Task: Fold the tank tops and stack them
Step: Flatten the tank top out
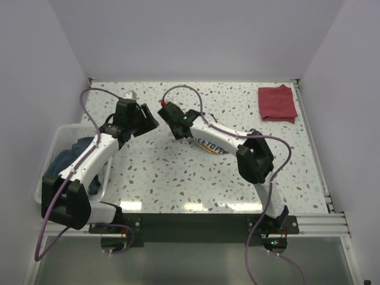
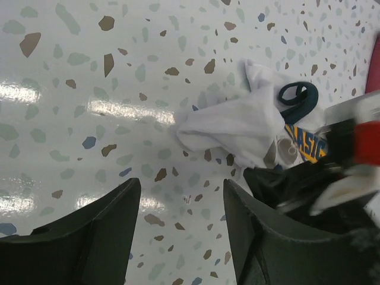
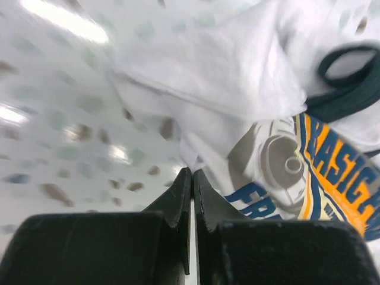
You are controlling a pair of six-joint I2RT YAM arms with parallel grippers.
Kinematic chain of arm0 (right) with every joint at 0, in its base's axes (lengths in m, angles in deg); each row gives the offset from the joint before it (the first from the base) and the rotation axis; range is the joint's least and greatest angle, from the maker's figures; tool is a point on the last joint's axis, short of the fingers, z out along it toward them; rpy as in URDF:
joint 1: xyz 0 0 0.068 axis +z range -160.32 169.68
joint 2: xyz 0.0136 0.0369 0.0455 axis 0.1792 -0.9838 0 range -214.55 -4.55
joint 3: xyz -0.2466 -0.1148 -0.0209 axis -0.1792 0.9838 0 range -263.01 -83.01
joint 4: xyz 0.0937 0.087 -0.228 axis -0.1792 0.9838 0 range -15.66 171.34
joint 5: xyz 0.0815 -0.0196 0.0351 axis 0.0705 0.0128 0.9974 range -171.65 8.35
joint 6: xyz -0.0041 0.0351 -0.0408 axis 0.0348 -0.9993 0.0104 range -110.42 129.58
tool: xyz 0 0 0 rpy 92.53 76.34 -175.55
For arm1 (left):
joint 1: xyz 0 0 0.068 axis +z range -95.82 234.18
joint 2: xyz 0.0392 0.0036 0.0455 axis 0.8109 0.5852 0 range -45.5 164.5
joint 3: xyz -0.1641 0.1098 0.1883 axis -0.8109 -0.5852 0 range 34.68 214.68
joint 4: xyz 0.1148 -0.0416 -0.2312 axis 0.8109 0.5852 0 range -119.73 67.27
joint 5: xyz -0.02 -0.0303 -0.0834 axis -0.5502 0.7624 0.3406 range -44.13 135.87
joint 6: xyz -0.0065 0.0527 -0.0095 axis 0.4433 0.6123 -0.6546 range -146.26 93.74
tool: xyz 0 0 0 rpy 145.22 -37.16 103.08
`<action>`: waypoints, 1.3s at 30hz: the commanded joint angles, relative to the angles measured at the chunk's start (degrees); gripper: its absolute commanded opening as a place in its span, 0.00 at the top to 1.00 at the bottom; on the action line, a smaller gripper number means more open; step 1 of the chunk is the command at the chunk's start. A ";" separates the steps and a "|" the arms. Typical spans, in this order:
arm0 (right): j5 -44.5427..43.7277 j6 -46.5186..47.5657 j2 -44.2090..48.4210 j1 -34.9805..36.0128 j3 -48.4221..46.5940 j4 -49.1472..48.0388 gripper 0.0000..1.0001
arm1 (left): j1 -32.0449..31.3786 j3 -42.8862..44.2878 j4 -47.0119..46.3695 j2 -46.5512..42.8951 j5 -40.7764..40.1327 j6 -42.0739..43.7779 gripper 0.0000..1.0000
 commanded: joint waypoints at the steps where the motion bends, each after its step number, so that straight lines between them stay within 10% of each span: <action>1: 8.27 0.34 6.43 -1.67 -19.62 7.92 1.00 | 1.33 -0.39 -3.86 -2.39 3.08 0.09 0.37; 5: 9.25 -0.88 11.51 -2.37 -32.40 17.34 1.00 | 1.25 -0.91 -4.74 -2.48 4.40 -0.18 0.37; 16: 4.06 -10.46 50.98 -18.11 12.13 12.69 1.00 | 0.19 -6.62 -10.28 -0.11 11.00 -2.46 0.40; 30: 5.39 -18.73 57.67 -18.55 41.33 6.89 1.00 | -12.64 -13.84 -12.22 0.51 5.04 -7.47 0.39; 39: 2.75 -19.26 60.22 -19.16 42.04 8.21 1.00 | -9.83 9.09 -4.39 16.31 -3.68 -2.82 0.36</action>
